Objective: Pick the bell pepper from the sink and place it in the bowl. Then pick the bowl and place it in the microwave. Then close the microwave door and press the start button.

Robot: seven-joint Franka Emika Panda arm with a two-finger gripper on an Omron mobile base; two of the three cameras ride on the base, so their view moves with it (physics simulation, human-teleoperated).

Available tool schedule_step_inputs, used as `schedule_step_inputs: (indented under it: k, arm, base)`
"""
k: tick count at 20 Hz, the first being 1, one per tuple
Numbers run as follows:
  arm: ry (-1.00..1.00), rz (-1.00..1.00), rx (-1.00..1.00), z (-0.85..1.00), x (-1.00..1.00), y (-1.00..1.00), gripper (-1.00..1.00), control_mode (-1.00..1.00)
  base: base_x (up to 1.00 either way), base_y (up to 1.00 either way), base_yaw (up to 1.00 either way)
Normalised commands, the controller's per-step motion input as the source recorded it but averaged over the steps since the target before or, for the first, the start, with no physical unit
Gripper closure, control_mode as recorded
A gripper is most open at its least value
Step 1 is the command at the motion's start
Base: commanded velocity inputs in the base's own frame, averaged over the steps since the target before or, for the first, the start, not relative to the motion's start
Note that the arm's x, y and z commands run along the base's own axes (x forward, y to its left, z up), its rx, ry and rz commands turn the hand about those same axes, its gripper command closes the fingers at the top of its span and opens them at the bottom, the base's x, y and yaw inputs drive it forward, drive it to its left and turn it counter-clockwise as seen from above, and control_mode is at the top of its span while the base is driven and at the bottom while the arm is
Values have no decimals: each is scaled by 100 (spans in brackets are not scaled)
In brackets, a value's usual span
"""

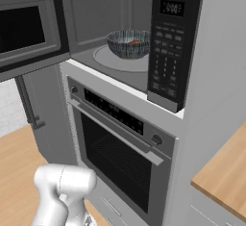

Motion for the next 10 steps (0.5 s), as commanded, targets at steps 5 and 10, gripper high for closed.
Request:
schedule_step_inputs:
  k: [5,10]
  arm:
    - [-13,-1,6,-26,-54,98,-100,-100]
    - [-16,-2,0,-19,-16,100,-100,-100]
  base:
    - [0,0,0]
    - [0,0,0]
